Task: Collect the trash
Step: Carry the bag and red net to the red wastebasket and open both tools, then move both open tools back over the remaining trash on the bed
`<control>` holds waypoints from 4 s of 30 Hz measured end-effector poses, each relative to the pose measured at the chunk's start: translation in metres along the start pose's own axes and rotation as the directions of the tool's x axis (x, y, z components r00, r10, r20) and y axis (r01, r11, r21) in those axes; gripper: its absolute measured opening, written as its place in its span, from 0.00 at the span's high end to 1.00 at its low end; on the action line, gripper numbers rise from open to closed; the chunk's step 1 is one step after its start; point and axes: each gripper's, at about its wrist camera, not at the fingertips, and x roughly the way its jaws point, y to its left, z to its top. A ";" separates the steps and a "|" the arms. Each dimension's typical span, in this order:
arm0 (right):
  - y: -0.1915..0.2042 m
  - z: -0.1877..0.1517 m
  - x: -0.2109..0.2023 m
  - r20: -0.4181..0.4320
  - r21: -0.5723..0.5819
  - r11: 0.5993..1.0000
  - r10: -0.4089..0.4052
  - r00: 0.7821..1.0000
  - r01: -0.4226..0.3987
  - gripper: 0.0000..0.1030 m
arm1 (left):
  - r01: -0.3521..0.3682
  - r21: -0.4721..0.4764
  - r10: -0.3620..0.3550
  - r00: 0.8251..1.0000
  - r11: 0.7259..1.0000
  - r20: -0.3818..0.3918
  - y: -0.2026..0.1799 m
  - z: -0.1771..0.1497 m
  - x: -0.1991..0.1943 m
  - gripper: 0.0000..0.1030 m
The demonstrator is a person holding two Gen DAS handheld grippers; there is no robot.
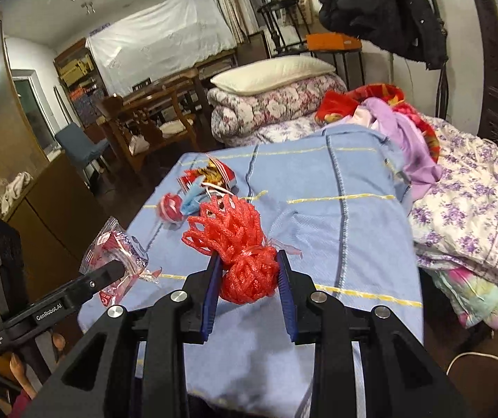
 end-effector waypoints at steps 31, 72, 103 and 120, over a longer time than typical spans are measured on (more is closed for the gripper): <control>-0.022 -0.074 -0.244 0.312 -0.024 0.999 -0.020 0.950 0.029 0.69 | 0.132 0.302 -0.176 0.977 0.944 0.122 -0.161 -0.067 -0.137 0.62; -0.284 -0.252 -0.132 -0.238 0.489 0.855 -0.057 0.970 0.170 0.48 | 0.346 0.477 -0.123 0.891 0.808 -0.437 -0.305 -0.179 0.076 0.62; -0.302 -0.238 -0.193 -0.019 0.528 0.845 -0.083 0.996 0.080 0.39 | 0.360 0.580 0.008 0.845 0.731 -0.535 -0.342 -0.228 0.119 0.24; -0.267 -0.210 -0.212 0.030 0.436 0.897 -0.099 0.995 0.077 0.39 | 0.287 0.560 -0.039 0.910 0.777 -0.412 -0.325 -0.189 0.074 0.22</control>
